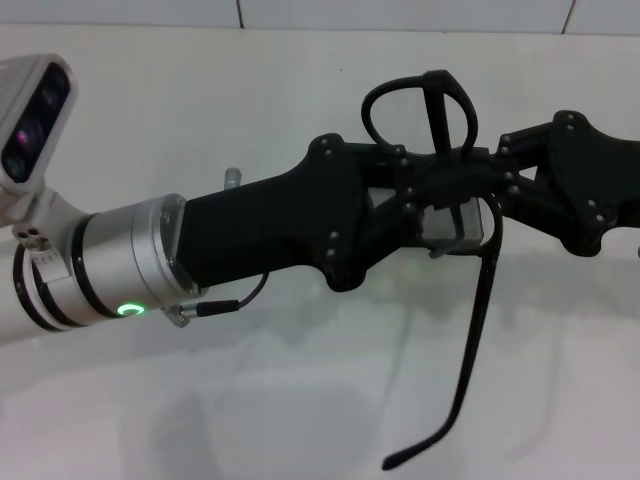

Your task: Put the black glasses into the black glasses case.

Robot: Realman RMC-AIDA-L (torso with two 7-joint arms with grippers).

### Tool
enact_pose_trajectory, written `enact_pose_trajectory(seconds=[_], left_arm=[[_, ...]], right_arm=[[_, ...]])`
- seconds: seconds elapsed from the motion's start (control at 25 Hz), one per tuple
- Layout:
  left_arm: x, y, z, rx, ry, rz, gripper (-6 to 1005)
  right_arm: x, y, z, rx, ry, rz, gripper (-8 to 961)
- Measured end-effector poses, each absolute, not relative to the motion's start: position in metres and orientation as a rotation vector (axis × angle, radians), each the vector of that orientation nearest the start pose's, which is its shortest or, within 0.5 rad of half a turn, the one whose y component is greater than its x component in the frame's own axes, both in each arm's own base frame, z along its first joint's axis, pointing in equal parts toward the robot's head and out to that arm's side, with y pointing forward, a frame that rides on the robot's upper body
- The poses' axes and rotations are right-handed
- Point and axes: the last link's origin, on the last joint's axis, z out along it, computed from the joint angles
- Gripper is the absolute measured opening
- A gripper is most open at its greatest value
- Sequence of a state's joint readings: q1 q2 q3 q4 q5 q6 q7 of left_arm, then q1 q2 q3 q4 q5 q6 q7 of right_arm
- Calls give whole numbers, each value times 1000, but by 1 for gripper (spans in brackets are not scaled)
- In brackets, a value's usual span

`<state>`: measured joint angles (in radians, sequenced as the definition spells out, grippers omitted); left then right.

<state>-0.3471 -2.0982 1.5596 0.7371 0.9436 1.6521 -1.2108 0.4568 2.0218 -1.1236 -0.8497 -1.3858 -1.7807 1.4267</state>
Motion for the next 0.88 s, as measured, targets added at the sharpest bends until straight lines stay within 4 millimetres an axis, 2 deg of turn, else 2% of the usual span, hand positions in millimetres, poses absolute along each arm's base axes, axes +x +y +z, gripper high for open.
enact_pose_trajectory(seconds=[0.52,0.88], left_arm=[[-161,267,-32,-2671,-306,-1637,111],[-161,261,-27,-2686,-267,-1681,111]], right_arm=[[178,306,32,-2844,189,1267,56],[192,312,39,-2719,219,1319,55]])
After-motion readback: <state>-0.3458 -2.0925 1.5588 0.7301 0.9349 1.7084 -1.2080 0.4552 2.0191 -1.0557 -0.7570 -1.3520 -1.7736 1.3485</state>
